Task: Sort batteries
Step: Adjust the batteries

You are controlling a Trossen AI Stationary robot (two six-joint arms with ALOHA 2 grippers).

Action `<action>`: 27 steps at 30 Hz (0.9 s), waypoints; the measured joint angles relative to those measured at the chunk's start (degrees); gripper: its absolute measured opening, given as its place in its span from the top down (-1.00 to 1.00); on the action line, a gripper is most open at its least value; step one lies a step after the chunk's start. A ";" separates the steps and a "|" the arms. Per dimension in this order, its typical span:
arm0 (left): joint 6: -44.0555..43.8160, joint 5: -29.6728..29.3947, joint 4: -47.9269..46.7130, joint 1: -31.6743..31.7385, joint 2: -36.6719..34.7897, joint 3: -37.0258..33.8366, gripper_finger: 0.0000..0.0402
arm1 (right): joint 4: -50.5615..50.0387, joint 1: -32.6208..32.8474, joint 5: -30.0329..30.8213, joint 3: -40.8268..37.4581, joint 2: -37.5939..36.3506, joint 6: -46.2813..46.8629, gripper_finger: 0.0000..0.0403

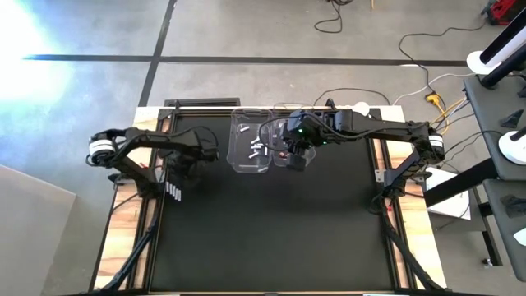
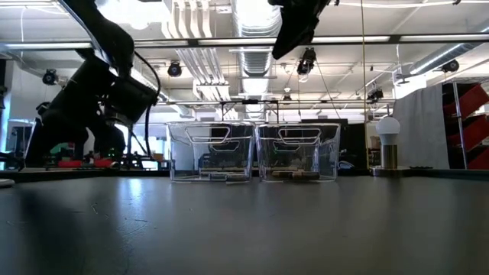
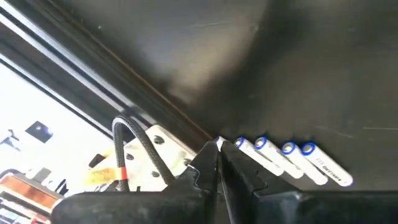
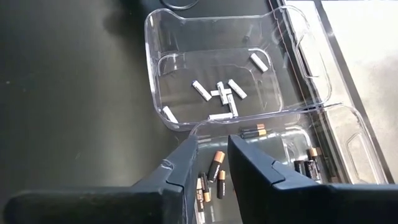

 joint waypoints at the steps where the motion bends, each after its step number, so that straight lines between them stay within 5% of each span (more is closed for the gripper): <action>1: 0.42 0.03 -0.06 0.85 0.00 -0.18 1.00 | -0.13 0.02 0.00 0.00 0.00 0.28 0.59; 16: 5.93 0.49 -0.03 6.12 14.32 -0.37 1.00 | -3.65 0.02 0.00 0.00 0.00 1.30 0.65; 27: 10.11 2.78 3.88 6.19 15.30 -2.08 1.00 | -4.72 0.02 0.02 0.00 0.00 0.29 0.71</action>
